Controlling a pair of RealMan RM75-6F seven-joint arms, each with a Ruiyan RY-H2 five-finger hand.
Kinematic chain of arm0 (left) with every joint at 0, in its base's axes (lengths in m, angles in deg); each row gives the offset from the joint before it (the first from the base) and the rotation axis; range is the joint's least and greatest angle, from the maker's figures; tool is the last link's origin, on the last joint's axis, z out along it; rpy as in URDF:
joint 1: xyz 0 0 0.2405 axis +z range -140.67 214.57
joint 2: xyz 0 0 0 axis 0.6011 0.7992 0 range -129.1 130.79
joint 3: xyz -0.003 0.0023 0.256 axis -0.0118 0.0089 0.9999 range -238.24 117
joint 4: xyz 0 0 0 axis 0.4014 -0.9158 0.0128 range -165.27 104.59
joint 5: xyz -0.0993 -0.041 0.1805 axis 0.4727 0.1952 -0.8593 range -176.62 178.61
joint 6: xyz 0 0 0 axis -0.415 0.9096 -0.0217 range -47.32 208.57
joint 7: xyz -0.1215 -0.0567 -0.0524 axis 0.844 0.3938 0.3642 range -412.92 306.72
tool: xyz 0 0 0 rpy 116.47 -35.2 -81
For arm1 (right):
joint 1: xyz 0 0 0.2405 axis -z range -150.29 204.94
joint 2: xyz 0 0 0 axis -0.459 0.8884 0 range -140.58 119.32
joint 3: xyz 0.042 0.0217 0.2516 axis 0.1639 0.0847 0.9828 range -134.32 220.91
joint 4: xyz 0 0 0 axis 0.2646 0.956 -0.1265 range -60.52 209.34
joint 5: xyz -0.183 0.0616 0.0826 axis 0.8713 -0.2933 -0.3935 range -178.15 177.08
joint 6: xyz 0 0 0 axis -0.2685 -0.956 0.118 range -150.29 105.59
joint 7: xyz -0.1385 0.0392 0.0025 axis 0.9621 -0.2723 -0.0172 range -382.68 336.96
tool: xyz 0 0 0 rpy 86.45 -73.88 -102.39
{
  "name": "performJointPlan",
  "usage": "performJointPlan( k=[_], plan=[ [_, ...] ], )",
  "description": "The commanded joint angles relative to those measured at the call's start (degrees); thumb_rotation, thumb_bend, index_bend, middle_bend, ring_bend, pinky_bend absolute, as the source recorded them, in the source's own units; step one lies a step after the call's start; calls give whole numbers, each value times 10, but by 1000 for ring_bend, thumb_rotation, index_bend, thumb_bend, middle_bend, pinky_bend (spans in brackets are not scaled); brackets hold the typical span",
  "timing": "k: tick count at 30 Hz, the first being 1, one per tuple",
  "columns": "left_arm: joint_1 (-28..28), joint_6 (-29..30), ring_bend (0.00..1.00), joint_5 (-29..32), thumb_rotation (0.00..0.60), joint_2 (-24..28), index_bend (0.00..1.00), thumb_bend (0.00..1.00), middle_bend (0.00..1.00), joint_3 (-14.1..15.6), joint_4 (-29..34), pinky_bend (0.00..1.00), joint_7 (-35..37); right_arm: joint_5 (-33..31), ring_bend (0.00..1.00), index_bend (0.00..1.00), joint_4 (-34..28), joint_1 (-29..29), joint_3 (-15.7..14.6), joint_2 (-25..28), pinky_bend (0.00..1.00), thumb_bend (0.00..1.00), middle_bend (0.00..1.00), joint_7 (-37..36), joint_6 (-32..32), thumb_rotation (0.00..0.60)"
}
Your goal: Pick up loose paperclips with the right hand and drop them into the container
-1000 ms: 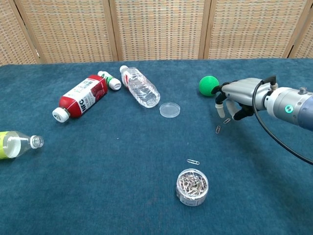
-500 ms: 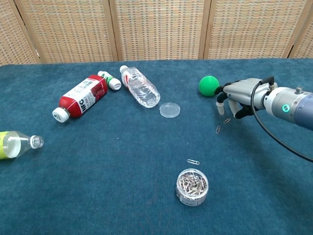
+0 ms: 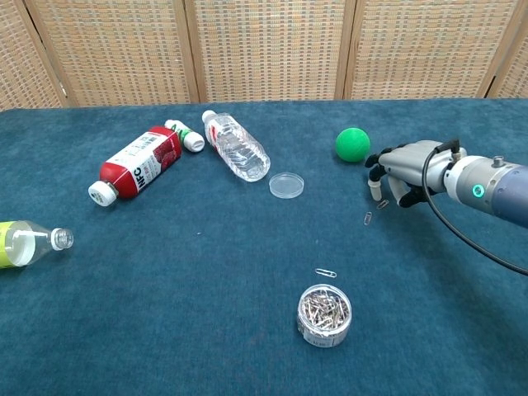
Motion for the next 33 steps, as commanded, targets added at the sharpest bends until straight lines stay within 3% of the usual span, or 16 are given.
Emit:
performJointPlan(
  k=[1,10,16,18,20,23,25,33],
  plan=[
    [0,0,0,-1,600,0,0,0,0,0,1,0,0,-4,0,384,-6,3,-5,7,53,1000,67,10,-1,600],
    [3,8,0,-16,600,4,0,0,0,6,7,0,4,-8,0,384,-107,24,-38,77,53,1000,67,59,-24,600],
    [7,15,0,-24,600,6,0,0,0,7,10,0,8,20,0,384,-136,30,-29,90,54,991,64,33,-57,600],
    [8,18,0,-25,600,8,0,0,0,7,11,0,10,32,0,384,-135,35,-17,89,54,854,63,7,-75,600],
    [8,18,0,-26,600,8,0,0,0,8,11,0,12,34,0,384,-130,39,-6,85,54,497,63,-16,-84,600],
    [7,14,0,-25,600,9,0,0,0,8,9,0,13,4,0,384,-129,45,21,75,54,196,63,-50,-89,600],
    [7,13,0,-25,600,9,0,0,0,8,9,0,13,-22,0,383,-126,46,34,66,54,157,63,-54,-91,600],
    [5,8,0,-20,600,7,0,0,0,7,7,0,10,-124,0,457,-122,42,60,32,54,179,63,-20,-96,600]
  ],
)
